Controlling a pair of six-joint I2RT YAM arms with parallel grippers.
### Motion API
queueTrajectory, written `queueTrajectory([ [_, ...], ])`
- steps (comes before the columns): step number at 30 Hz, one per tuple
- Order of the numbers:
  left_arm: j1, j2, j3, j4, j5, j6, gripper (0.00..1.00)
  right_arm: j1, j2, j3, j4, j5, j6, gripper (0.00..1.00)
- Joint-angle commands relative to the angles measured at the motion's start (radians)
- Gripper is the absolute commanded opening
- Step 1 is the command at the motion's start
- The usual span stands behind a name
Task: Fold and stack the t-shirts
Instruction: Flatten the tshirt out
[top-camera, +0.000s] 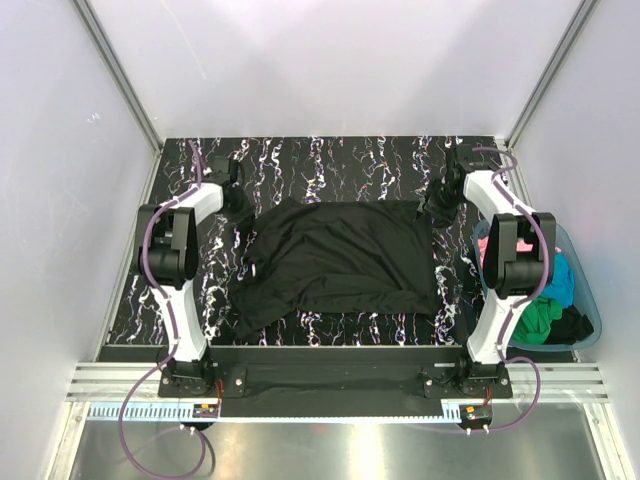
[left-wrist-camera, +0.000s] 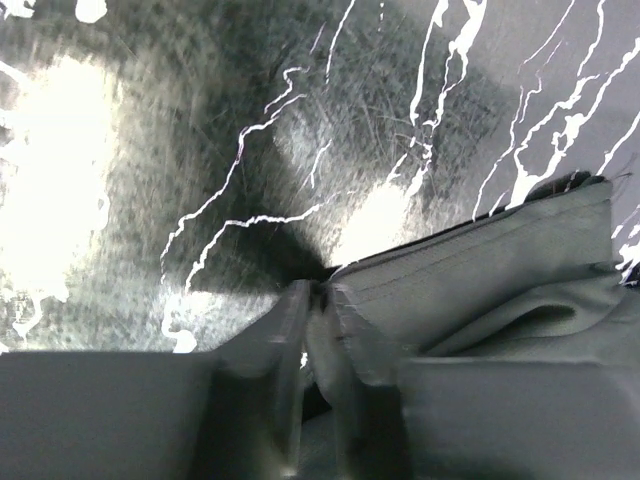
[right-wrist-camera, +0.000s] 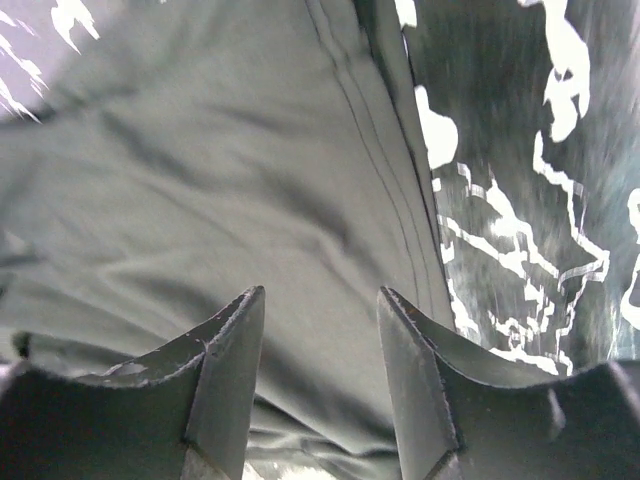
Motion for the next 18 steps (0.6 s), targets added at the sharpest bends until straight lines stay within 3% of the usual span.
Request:
queueTrajectory([
  [1, -0.007, 0.038, 0.057, -0.044, -0.004, 0.036, 0.12, 0.004, 0.028, 0.092, -0.003, 0.038, -0.002, 0.57],
  [4, -0.005, 0.040, 0.068, -0.061, -0.005, 0.033, 0.00, 0.006, 0.050, 0.133, -0.002, 0.043, 0.000, 0.58],
  [12, 0.005, -0.048, 0.201, -0.136, -0.090, 0.081, 0.00, -0.058, 0.142, 0.241, 0.021, 0.026, -0.083, 0.70],
  [15, 0.012, -0.031, 0.307, -0.175, -0.087, 0.104, 0.00, -0.092, 0.198, 0.296, 0.003, 0.012, -0.109, 0.70],
  [18, 0.012, 0.026, 0.400, -0.218, -0.088, 0.121, 0.00, -0.122, 0.260, 0.350, -0.013, 0.003, -0.120, 0.59],
])
